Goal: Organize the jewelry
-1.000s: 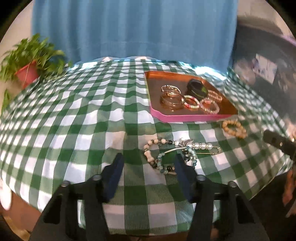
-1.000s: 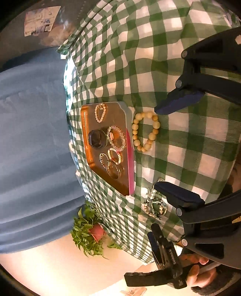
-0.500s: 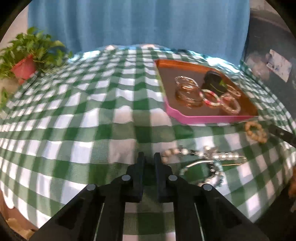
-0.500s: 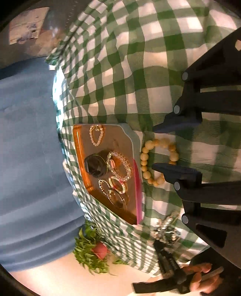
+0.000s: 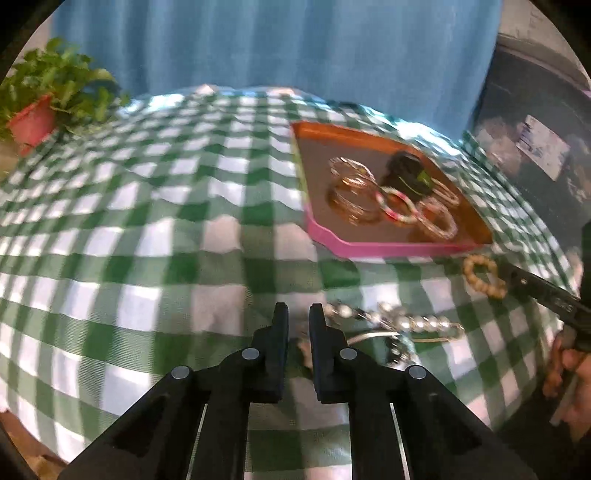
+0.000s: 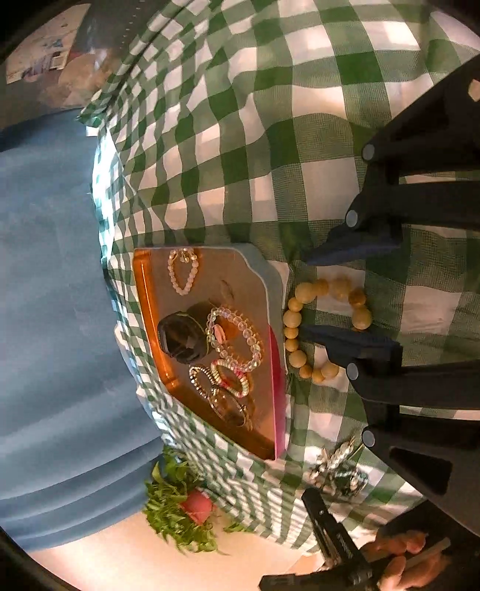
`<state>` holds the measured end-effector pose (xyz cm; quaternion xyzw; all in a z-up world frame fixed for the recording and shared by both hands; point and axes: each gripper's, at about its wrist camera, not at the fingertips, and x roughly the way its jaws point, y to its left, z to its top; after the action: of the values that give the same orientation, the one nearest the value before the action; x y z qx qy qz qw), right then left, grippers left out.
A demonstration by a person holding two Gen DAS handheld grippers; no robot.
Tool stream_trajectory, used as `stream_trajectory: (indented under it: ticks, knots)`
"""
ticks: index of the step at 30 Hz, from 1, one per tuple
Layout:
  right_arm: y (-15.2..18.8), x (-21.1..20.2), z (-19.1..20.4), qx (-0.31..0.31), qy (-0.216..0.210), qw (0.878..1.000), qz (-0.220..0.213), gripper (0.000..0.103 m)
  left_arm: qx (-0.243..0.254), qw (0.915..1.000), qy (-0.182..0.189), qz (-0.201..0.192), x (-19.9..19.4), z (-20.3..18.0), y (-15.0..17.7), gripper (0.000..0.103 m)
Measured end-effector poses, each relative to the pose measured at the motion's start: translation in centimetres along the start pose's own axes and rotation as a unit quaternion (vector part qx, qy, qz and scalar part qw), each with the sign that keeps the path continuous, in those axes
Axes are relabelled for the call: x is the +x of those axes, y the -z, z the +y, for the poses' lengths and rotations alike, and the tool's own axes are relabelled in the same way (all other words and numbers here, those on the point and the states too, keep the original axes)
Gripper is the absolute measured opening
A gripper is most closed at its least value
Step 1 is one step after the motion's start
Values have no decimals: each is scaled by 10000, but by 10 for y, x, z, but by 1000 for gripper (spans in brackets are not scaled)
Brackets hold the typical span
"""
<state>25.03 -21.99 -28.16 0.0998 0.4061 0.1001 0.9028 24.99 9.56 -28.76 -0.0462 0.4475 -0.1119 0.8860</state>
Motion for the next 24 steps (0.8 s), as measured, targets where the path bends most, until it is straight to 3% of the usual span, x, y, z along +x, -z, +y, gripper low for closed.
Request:
stream_trajectory:
  ticks: [3, 6, 7, 8, 10, 12, 15, 24]
  knots:
    - [0, 2, 4, -97, 3, 10000, 21, 30, 232, 9996, -153, 27, 2, -8, 3, 21]
    - [4, 7, 14, -394, 360, 9985, 78, 18, 653, 9966, -496, -53, 3, -21, 6, 23]
    - [4, 7, 16, -470, 431, 9979, 88, 18, 744, 9955, -579, -79, 3, -25, 7, 23]
    - [5, 8, 19, -538, 492, 9973, 69, 19, 698, 9960, -559, -55, 4, -24, 6, 23]
    - [5, 10, 25, -719, 559, 9958, 81, 23, 513, 9976, -467, -12, 3, -17, 3, 7]
    - [7, 11, 30, -899, 691, 9935, 80, 24, 368, 9985, -394, 1, 1, -11, 3, 8]
    - [6, 11, 30, -926, 810, 9924, 79, 12, 463, 9979, -455, -41, -1, -11, 3, 8]
    - [-4, -9, 26, -669, 519, 9963, -135, 12, 553, 9969, -302, -465, -46, -23, -8, 8]
